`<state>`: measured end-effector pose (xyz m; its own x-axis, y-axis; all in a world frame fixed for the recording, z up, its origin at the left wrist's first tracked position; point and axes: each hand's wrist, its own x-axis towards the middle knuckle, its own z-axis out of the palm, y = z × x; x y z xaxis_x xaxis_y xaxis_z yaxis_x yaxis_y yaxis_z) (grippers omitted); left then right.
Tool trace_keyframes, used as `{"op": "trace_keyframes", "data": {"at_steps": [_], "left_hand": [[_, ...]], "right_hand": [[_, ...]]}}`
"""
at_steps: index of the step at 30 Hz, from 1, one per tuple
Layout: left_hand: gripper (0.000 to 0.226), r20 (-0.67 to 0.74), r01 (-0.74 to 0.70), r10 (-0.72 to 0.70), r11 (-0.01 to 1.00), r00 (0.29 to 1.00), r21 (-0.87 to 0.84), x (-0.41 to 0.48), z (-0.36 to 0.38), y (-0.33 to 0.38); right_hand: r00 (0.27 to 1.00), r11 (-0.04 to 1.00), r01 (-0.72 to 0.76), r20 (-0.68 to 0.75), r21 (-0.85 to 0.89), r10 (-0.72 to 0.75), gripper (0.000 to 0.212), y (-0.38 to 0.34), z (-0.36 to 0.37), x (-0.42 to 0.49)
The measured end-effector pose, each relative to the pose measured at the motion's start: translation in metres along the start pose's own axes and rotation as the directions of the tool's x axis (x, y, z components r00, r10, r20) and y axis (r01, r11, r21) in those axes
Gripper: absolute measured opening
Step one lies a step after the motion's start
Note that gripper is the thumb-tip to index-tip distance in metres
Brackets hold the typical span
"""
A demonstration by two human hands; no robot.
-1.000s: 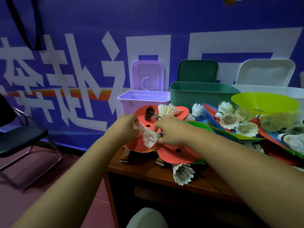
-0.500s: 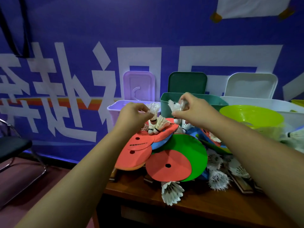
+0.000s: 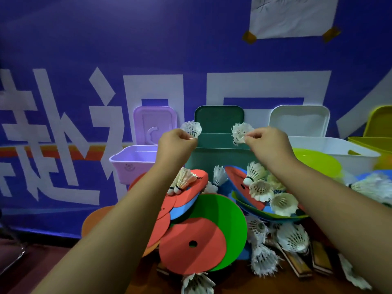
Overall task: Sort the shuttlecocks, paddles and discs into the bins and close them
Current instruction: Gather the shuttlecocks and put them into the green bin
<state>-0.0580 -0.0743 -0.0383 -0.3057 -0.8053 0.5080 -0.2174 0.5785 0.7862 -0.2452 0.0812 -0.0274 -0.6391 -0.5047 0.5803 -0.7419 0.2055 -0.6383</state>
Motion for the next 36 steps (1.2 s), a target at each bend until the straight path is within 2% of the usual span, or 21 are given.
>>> {"op": "trace_keyframes", "data": {"at_steps": [5, 7, 8, 10, 11, 14, 20, 24, 26, 28, 31, 33, 36], "left_hand": [[0.013, 0.009, 0.013, -0.012, 0.999, 1.0, -0.051, 0.023, 0.025, 0.004], [0.019, 0.077, 0.035, -0.031, 0.997, 0.997, -0.062, 0.032, 0.033, 0.003], [0.036, 0.147, 0.061, -0.052, 0.996, 0.988, -0.059, 0.036, 0.036, 0.002], [0.094, 0.292, 0.148, -0.124, 0.987, 0.949, -0.063, 0.043, 0.04, -0.001], [0.106, 0.326, 0.17, -0.146, 0.984, 0.934, -0.048, 0.044, 0.04, -0.002], [0.094, 0.298, 0.167, -0.161, 0.986, 0.941, 0.005, 0.045, 0.04, -0.009], [0.054, 0.198, 0.137, -0.131, 0.99, 0.971, -0.016, 0.035, 0.028, -0.027], [0.036, 0.173, 0.07, -0.083, 0.994, 0.981, 0.084, 0.023, 0.009, -0.032], [0.033, 0.197, 0.019, -0.057, 0.982, 0.979, 0.19, 0.018, -0.001, -0.037], [0.041, 0.251, -0.034, -0.046, 0.952, 0.967, 0.304, 0.014, -0.01, -0.047], [0.049, 0.338, -0.123, -0.057, 0.864, 0.939, 0.488, 0.012, -0.02, -0.064], [0.049, 0.377, -0.166, -0.064, 0.82, 0.924, 0.548, 0.01, -0.023, -0.074], [0.039, 0.4, -0.228, -0.03, 0.781, 0.916, 0.582, 0.008, -0.025, -0.086]], "right_hand": [[0.994, 0.999, -0.033, -0.104, 0.033, 0.036, 0.025, 0.009, 0.0, 0.018], [0.992, 0.996, -0.067, -0.1, 0.057, 0.073, 0.028, 0.012, 0.001, 0.023], [0.993, 0.994, -0.08, -0.084, 0.076, 0.086, 0.03, 0.013, 0.001, 0.026], [0.995, 0.99, -0.097, -0.013, 0.098, 0.098, 0.038, 0.014, 0.002, 0.029], [0.995, 0.991, -0.099, 0.031, 0.088, 0.097, 0.044, 0.014, 0.002, 0.029], [0.991, 0.991, -0.098, 0.105, 0.089, 0.089, 0.062, 0.015, 0.001, 0.028], [0.986, 0.991, -0.118, 0.127, 0.065, 0.109, 0.047, 0.017, 0.01, 0.024], [0.984, 0.992, -0.105, 0.154, 0.069, 0.093, 0.039, 0.006, 0.018, 0.013], [0.982, 0.996, -0.068, 0.178, 0.057, 0.057, 0.032, -0.003, 0.023, 0.005], [0.979, 0.999, -0.016, 0.204, 0.037, 0.008, 0.026, -0.014, 0.03, -0.004], [0.963, 0.998, 0.056, 0.264, 0.01, -0.057, 0.024, -0.029, 0.047, -0.017], [0.937, 0.99, 0.136, 0.332, -0.046, -0.113, 0.024, -0.036, 0.061, -0.024], [0.86, 0.943, 0.293, 0.474, -0.16, -0.187, 0.031, -0.041, 0.084, -0.03]]}}
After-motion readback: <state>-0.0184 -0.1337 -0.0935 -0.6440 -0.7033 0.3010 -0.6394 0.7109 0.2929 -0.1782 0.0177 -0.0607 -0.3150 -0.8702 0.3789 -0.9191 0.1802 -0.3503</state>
